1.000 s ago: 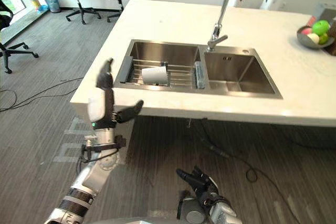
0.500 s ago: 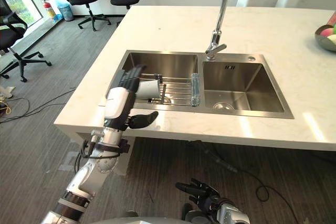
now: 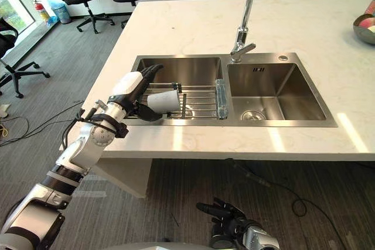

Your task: Walk over to the sink, pick up the cup, carry it to the dishwasher, place the cup inside the dishwasher, then close the dishwasher door

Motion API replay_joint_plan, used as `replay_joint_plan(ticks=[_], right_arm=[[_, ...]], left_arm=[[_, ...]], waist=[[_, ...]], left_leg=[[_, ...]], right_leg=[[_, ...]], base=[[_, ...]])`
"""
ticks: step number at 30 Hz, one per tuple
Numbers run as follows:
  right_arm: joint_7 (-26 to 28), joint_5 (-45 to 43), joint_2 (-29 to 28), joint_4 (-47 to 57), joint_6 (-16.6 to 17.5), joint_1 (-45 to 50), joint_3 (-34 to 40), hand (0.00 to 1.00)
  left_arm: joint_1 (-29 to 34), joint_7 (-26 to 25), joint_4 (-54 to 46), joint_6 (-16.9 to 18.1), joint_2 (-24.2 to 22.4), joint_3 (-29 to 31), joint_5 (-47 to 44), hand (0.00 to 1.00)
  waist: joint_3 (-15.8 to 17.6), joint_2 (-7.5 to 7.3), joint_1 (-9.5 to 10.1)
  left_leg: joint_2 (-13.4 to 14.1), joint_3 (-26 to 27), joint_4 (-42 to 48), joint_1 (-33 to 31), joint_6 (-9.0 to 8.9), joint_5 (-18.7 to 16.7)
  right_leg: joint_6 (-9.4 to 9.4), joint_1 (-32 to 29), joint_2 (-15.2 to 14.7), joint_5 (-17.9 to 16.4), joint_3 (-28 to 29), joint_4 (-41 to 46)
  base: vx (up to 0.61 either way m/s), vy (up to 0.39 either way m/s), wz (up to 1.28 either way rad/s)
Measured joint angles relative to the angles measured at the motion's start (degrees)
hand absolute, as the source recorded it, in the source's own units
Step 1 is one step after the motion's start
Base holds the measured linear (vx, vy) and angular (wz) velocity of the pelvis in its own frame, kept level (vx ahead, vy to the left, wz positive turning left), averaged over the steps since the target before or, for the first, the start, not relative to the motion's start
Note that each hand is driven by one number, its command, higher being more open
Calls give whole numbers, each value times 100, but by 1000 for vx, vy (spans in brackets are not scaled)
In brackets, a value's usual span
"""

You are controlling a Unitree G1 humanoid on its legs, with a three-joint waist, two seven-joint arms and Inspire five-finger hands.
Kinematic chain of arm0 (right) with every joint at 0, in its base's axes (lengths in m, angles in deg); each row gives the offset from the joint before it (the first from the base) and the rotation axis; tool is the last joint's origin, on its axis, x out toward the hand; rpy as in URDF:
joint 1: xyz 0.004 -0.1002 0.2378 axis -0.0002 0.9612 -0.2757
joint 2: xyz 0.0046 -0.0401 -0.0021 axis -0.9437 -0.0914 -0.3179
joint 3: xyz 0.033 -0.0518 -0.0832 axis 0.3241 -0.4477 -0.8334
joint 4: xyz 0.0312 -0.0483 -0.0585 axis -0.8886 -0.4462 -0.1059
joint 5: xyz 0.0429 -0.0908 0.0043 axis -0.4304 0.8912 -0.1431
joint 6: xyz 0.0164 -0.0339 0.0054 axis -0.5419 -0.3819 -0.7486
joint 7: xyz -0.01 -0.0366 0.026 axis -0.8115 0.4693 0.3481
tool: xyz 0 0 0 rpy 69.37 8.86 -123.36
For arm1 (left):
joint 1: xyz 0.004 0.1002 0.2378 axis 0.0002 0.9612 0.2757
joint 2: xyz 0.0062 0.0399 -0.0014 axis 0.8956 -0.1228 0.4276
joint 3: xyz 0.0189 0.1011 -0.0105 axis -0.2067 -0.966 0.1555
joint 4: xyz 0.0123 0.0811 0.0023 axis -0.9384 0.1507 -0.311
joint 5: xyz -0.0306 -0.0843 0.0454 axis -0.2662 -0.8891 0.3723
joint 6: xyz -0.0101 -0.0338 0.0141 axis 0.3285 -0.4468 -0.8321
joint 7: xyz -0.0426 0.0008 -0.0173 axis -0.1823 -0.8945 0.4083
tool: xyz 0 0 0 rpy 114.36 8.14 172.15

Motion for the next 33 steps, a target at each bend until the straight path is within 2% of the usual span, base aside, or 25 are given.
replay_joint_plan(ticks=[2,4,9,23,33], right_arm=[[1,0,-10,24,-2,0,0,100],[1,-1,-12,37,-24,3,-1,100],[59,-3,-10,125,-122,21,0,100],[319,-75,-25,211,-103,59,128,100],[512,-131,-69,279,-39,140,344,100]], left_arm=[[-151,336,188,-175,15,-6,-645,100],[-486,608,806,-271,41,-98,-1214,100],[-882,859,1619,-278,252,-196,-1584,100],[-1540,1092,2458,-247,360,-227,-1447,100],[-1683,1333,3157,-91,354,-220,-772,100]], waist=[[-3,-1,-49],[-33,-2,-59],[-72,1,-131],[-81,14,-329],[-108,55,-443]], left_leg=[[0,33,-20,24,0,0],[3,94,-40,48,-3,1],[14,228,-75,52,-14,7],[19,643,-158,186,-53,-21],[57,876,-192,202,-82,-39]], right_leg=[[1,-2,3,1,25,0],[1,-23,13,2,88,-1],[4,-102,35,29,218,-2],[4,-209,86,94,610,1],[-5,-316,161,111,813,6]], base=[[-14,-2,-10],[-31,-8,-13],[-32,-14,-13],[-29,-13,-15],[-33,-22,-11]])
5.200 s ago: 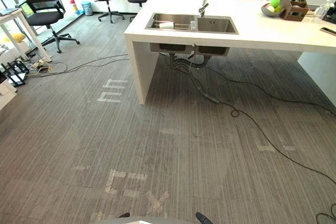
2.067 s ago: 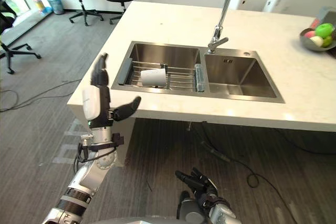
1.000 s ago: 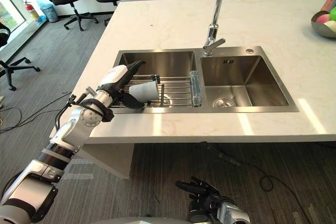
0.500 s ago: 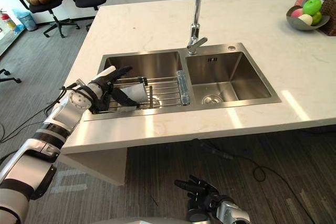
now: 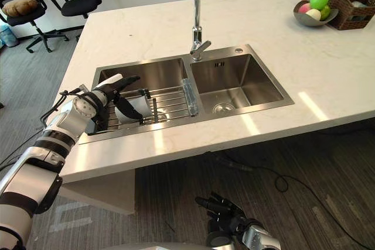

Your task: Walk over to the sink, pick up the cup, carry it to the dishwasher, place the cup inside the dishwasher, then close the dishwasher door

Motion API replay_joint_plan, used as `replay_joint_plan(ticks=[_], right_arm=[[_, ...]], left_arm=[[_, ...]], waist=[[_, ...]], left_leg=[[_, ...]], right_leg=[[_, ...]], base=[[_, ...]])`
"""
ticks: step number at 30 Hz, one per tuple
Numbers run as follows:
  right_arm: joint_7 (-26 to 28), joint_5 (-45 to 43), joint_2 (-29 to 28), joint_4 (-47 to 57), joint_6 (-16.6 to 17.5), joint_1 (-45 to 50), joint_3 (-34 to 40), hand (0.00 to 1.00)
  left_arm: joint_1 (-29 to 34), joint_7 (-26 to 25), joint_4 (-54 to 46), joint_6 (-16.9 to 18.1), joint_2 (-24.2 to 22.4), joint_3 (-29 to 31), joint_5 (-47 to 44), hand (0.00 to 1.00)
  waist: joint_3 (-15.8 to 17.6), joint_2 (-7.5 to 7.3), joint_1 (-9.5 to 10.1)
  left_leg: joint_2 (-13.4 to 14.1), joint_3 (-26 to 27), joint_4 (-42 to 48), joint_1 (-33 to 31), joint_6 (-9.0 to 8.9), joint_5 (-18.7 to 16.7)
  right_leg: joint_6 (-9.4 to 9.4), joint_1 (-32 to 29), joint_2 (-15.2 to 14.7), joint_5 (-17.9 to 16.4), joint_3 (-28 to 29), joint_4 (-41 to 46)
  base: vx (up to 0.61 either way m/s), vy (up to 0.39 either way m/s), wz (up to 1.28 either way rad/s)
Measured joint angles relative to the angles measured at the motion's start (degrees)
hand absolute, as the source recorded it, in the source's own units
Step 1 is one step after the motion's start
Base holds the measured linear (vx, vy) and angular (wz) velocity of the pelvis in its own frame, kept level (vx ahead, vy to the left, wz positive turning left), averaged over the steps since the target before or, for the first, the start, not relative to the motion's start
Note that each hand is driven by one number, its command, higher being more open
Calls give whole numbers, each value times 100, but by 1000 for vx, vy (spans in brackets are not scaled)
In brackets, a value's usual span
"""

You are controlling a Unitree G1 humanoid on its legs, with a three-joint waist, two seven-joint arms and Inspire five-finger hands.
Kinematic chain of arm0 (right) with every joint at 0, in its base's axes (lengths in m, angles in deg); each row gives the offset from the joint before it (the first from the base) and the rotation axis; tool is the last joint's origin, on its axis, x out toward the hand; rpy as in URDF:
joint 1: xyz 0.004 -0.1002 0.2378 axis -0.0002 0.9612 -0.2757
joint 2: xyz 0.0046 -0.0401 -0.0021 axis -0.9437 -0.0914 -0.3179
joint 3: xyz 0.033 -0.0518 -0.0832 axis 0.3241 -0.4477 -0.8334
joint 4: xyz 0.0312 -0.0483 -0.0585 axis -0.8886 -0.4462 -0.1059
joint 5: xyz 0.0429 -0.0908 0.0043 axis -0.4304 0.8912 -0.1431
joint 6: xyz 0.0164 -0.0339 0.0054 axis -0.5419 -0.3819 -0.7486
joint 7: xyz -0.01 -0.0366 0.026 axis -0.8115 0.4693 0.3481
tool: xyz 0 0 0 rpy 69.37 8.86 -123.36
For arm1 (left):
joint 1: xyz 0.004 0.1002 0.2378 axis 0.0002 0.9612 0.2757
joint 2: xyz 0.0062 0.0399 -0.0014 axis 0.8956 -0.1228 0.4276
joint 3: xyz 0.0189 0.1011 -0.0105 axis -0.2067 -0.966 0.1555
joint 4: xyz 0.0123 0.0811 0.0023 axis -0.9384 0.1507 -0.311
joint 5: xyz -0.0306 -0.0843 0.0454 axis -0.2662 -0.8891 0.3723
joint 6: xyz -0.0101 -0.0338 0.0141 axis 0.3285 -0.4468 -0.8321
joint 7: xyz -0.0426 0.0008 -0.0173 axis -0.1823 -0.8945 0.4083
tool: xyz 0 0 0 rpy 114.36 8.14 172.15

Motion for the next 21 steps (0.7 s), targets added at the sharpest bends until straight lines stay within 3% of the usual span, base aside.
replay_joint_plan(ticks=[21], right_arm=[[122,4,56,69,27,66,48,100]], left_arm=[[21,206,240,234,-2,307,218,100]], waist=[[-3,4,1]], left_leg=[[16,24,-22,-2,-15,-10]], right_leg=[[-2,-27,21,-4,18,6]], base=[[-35,-14,-1]])
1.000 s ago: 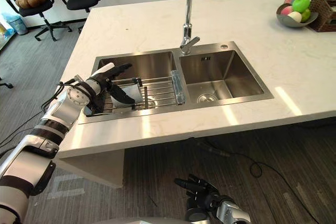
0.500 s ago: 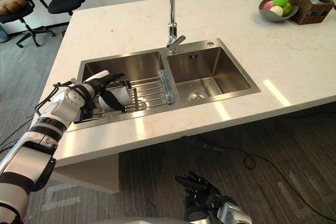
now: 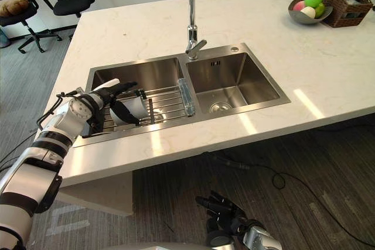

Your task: Walk over to the sink, pick up the cup, carry it to the dishwasher, place the cup inside the dishwasher, then close the dishwasher door

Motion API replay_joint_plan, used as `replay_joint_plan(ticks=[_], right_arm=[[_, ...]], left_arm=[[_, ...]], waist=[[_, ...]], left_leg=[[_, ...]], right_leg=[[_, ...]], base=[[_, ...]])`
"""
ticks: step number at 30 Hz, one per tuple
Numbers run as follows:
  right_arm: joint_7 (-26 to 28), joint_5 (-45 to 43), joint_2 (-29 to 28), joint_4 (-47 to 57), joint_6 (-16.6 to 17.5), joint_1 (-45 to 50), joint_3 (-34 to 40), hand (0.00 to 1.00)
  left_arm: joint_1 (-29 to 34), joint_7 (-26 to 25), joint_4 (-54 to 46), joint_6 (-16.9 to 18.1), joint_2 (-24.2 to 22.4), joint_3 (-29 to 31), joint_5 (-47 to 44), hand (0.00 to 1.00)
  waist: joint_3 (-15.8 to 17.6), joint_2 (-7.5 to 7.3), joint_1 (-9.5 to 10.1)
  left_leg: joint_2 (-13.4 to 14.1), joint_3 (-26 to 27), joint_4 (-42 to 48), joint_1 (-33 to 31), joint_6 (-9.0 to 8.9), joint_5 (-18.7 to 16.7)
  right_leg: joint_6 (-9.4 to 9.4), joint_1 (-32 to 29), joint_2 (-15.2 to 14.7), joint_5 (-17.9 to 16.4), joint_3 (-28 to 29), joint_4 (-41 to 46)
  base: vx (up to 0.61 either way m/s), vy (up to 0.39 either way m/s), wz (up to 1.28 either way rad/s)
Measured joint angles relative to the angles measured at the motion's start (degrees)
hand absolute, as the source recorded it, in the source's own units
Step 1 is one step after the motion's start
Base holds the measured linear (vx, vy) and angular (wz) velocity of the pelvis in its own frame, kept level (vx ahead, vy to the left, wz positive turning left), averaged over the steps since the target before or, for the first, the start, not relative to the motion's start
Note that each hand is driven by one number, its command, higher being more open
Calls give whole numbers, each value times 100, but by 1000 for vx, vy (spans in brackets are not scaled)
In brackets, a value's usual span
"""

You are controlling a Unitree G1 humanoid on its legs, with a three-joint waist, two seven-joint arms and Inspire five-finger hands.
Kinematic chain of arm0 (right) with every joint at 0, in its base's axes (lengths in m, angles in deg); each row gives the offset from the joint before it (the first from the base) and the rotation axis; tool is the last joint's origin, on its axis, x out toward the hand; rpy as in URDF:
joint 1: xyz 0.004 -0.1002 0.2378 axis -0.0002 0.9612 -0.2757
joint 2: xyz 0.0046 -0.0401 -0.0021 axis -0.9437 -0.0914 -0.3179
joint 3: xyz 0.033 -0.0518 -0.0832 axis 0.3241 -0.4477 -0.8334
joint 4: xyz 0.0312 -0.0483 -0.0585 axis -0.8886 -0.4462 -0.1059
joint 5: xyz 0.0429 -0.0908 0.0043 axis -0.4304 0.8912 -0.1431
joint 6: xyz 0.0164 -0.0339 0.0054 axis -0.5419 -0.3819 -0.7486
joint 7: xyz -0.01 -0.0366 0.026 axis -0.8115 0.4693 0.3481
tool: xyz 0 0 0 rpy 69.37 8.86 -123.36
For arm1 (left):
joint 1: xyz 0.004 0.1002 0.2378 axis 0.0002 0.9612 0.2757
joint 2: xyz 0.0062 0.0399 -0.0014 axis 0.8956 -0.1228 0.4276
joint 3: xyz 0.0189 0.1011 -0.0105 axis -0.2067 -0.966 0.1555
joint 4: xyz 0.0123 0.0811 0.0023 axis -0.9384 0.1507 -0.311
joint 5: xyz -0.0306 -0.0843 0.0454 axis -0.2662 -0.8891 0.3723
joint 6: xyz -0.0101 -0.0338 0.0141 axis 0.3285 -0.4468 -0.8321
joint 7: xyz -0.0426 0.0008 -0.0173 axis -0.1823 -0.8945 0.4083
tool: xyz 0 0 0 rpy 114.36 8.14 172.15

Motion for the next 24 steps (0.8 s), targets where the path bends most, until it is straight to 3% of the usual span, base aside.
replay_joint_plan(ticks=[24], right_arm=[[-3,132,47,-21,-4,-14,-123,100]], left_arm=[[553,5,-456,67,-60,270,-30,100]], waist=[[-13,-22,35]], left_leg=[[10,-284,29,-31,3,6]], right_leg=[[9,115,-31,-43,-333,-9]], base=[[-32,-10,6]])
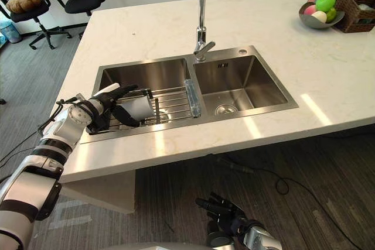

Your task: Walk over to the sink, pick up the cup, carry it to the dishwasher, place the cup inside the dishwasher, then close the dishwasher door

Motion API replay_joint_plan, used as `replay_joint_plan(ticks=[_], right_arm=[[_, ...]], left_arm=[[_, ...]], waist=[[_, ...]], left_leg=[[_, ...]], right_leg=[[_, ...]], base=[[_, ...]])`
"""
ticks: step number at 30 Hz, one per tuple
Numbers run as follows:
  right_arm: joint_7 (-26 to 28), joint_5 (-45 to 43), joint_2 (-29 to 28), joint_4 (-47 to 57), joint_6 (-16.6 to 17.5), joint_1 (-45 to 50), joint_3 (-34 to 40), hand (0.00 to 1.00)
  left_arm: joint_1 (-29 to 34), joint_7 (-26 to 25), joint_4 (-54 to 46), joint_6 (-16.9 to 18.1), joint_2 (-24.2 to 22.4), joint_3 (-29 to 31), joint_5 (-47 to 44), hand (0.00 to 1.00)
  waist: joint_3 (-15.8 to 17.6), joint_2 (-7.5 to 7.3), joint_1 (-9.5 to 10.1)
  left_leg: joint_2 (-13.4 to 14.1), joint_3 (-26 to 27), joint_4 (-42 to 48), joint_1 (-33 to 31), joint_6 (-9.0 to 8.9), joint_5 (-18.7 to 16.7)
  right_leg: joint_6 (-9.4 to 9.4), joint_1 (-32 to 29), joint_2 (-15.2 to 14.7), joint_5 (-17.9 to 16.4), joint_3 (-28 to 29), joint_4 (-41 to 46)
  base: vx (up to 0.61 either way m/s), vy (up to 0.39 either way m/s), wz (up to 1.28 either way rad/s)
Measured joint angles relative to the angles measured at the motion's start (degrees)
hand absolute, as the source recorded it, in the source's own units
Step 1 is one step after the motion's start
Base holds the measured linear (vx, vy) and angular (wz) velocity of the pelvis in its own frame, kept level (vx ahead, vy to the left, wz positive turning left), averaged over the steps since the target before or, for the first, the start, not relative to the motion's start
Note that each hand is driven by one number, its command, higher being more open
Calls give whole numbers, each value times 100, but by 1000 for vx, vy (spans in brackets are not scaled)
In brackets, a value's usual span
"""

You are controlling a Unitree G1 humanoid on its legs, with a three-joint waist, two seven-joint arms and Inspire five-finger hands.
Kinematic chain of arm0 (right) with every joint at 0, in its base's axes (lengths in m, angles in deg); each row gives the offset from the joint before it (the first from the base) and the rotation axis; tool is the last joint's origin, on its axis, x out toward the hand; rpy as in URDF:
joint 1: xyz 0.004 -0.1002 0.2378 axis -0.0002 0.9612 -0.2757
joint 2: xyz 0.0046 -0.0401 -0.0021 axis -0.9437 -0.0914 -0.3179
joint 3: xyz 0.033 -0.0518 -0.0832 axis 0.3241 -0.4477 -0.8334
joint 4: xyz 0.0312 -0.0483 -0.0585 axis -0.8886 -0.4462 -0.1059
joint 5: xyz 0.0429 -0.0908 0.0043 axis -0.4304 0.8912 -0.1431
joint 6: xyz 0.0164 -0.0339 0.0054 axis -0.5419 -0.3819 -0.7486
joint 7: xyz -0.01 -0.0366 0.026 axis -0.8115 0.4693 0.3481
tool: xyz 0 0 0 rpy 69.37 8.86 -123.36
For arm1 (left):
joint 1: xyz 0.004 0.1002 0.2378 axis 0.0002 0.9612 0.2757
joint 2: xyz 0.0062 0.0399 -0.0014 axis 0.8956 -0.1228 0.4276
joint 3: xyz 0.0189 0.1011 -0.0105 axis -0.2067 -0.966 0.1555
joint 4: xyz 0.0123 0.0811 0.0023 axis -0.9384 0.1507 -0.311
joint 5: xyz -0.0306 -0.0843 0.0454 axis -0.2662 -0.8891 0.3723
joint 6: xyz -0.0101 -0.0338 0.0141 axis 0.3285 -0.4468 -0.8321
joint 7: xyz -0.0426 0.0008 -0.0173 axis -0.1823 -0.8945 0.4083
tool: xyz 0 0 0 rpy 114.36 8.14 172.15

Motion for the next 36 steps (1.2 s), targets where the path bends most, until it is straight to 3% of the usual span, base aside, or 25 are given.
replay_joint_plan(ticks=[12,27,31,32,36], right_arm=[[-32,9,9,-135,-2,-76,-163,100],[-30,-5,-27,-106,-47,-75,-154,100],[-29,-4,-51,-61,-54,-75,-138,100],[-27,-4,-55,-47,-58,-75,-130,100],[9,0,-70,17,-103,-20,76,100]], left_arm=[[72,102,-174,-36,0,-38,34,100],[0,342,-111,-132,12,-69,407,100],[-70,422,179,-203,12,-69,407,100],[-85,423,233,-246,14,-65,423,0],[-94,429,289,-269,8,-65,587,0]], waist=[[-50,-87,6],[-61,-80,-43],[-82,-63,-152],[-86,-56,-174],[-110,-8,-203]], left_leg=[[6,-47,19,-13,2,-1],[3,113,25,33,-1,-26],[10,186,25,26,-24,-49],[16,220,25,26,-31,-56],[30,311,25,28,-55,-84]], right_leg=[[-1,20,-1,-13,-50,-3],[-7,-16,14,-7,110,-4],[-9,-59,33,-4,181,-3],[-10,-74,41,-3,213,-3],[-11,-114,66,-2,292,-2]], base=[[-35,-13,2],[-32,-11,-5],[-30,-16,-10],[-22,-17,-13],[-21,-19,-12]])
